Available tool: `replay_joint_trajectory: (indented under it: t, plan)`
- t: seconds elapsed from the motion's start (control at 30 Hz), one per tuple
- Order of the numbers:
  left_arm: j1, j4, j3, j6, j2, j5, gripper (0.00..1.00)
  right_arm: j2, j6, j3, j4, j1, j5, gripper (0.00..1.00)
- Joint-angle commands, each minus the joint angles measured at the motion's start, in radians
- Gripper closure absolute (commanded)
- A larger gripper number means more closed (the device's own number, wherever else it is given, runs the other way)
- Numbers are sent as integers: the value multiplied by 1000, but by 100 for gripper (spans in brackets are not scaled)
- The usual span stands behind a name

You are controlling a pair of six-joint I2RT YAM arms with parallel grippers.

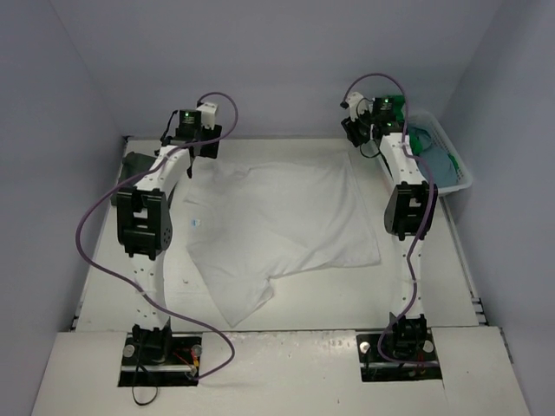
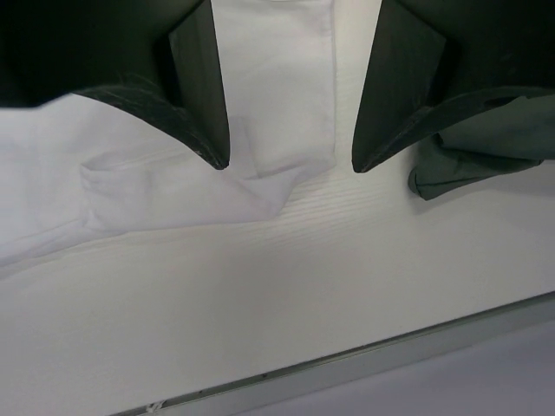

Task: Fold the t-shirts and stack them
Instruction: Flatten out the crumpled T-shirt at the center of the board, then pick up the flattened T-shirt from the center of the board.

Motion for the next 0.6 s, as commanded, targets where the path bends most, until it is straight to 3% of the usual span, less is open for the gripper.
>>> replay_joint_trajectory:
  t: [0.0,0.3,0.57]
  plan:
    - [3,-10,6,-24,-89,49,47,43,4,82,-27,-18,-82,56]
    - [1,-20,-14,-28,-80,93,47,111,-11,93,-44,-15,-184,54]
    - [1,-13,-31,-24,-60,96,47,183,-28,163,-44,-6,-172,52]
